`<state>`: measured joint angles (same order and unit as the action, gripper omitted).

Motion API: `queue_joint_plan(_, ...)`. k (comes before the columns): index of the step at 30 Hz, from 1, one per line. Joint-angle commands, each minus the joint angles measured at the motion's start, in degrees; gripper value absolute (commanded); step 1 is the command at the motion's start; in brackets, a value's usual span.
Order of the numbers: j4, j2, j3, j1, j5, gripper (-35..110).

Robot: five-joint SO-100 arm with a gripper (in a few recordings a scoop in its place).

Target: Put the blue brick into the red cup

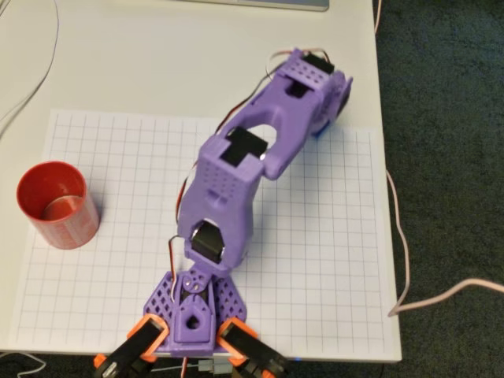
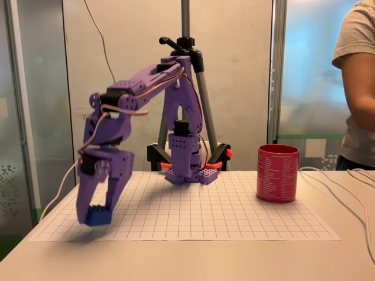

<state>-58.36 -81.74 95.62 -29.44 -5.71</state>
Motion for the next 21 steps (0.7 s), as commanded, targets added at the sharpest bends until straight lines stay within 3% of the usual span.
queue_joint_plan(1, -2.7, -13.4, -7.8, 7.4, 0.2, 0)
queue_joint_plan(15, -18.3, -40.9, -1.8, 66.7, 1.4, 0)
queue_joint_plan(21, -22.2, -46.6, 8.2, 82.7, -5.6, 0)
